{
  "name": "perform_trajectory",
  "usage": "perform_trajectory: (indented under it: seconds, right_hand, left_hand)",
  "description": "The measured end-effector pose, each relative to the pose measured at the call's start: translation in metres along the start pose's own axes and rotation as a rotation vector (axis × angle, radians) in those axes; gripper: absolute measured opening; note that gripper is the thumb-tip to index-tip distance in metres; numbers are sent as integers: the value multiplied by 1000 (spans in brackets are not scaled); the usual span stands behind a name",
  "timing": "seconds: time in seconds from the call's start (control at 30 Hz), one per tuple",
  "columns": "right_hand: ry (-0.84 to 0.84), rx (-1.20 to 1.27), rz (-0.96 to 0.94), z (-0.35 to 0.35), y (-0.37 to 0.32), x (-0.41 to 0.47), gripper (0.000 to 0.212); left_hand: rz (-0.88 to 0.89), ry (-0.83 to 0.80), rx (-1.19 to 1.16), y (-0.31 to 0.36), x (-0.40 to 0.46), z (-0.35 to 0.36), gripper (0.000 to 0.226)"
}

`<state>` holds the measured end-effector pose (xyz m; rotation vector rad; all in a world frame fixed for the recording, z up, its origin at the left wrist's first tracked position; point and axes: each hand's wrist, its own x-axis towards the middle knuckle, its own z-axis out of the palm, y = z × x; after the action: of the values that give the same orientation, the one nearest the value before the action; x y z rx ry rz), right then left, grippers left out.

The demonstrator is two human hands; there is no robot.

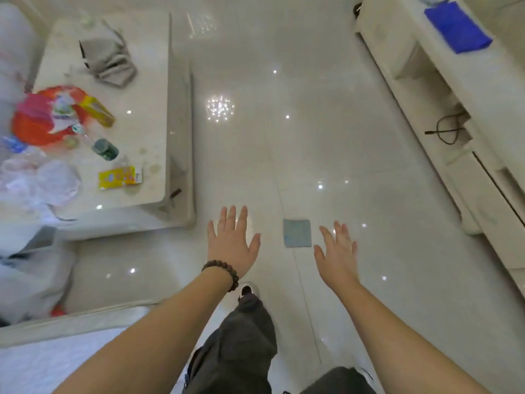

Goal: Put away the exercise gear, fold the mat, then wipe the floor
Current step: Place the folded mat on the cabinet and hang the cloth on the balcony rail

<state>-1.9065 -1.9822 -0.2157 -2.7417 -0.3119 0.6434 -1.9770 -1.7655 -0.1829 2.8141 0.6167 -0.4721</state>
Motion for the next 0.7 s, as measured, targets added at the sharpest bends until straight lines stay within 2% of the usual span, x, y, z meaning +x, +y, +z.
perform_trajectory:
  seconds: [0.17,0.4,0.57,0.7]
  right_hand:
    - [7,-10,48,11,-29,50,51]
    - [-59,-31,113,55,-2,114,51]
    - [-165,-118,110,135,50,186,53]
    - [-198,-124,111,228,104,252,52]
  left_hand:
    - [10,-109,2,-30,45,16,68]
    - [8,-219,-21,-15,114,73,69]
    - [-31,-234,-66,-4,190,157,69]
    - [-40,-254,-95,-1,255,257,69]
